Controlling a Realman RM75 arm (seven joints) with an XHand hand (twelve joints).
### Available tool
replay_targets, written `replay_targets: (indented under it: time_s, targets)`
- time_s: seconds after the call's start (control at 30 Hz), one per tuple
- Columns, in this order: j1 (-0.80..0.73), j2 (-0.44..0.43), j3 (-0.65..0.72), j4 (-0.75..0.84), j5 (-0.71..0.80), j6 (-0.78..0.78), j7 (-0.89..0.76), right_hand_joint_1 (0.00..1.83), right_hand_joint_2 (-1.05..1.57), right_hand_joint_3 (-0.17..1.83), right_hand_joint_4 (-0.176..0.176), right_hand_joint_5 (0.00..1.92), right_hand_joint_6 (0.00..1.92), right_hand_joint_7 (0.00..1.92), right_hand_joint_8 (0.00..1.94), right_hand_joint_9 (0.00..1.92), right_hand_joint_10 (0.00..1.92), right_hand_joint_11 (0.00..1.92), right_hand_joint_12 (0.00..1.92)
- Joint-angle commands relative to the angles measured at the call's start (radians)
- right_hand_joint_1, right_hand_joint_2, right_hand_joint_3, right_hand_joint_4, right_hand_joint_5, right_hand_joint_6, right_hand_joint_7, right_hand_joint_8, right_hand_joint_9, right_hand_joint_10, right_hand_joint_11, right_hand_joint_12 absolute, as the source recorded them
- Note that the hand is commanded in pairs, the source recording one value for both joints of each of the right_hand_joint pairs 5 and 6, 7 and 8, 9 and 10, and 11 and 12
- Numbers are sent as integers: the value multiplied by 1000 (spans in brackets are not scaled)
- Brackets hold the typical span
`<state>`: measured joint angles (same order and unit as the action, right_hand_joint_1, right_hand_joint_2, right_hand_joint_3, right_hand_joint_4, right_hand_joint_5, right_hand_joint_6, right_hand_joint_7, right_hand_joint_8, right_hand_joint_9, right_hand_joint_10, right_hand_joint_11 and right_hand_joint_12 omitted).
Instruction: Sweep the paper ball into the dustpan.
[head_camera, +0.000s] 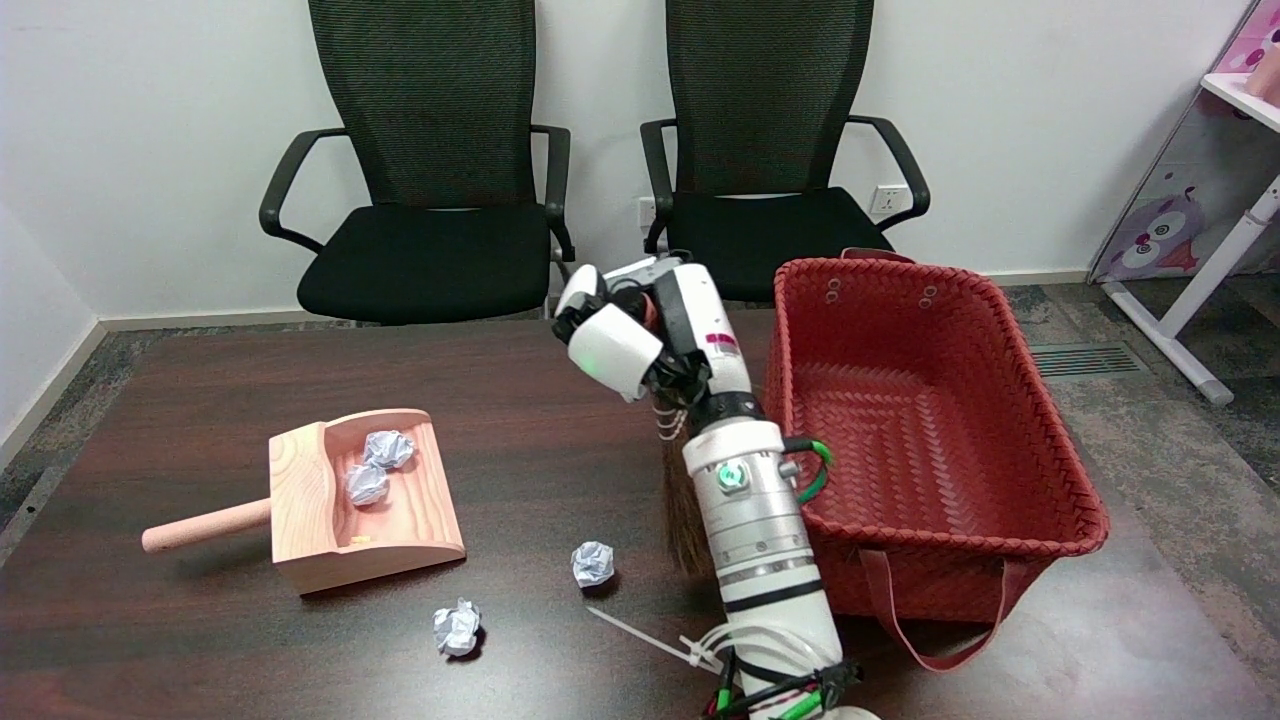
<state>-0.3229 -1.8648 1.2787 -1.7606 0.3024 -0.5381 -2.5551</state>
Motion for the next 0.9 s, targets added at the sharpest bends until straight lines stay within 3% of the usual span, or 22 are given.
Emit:
replay_targets:
  time_s: [0.03, 0.33, 0.67, 0.9]
  targets:
    - [-88, -19, 4, -4, -15, -132, -5, 780, 1571, 1833, 27, 1920, 1920, 1920, 1920, 1920, 1920, 1920, 1920]
    - [-112, -8, -52, 82, 111, -259, -5, 780, 1571, 1833, 27, 1920, 1920, 1920, 1920, 1920, 1920, 1920, 1920]
    - [-14, 72, -187, 201, 316, -288, -5, 770, 1571, 1833, 26, 1920, 1920, 1920, 1920, 1920, 1920, 1920, 1920]
    - [15, 75, -196, 242, 333, -282, -5, 766, 1571, 1833, 28, 1920, 1920, 1920, 1920, 1920, 1920, 1920, 1920]
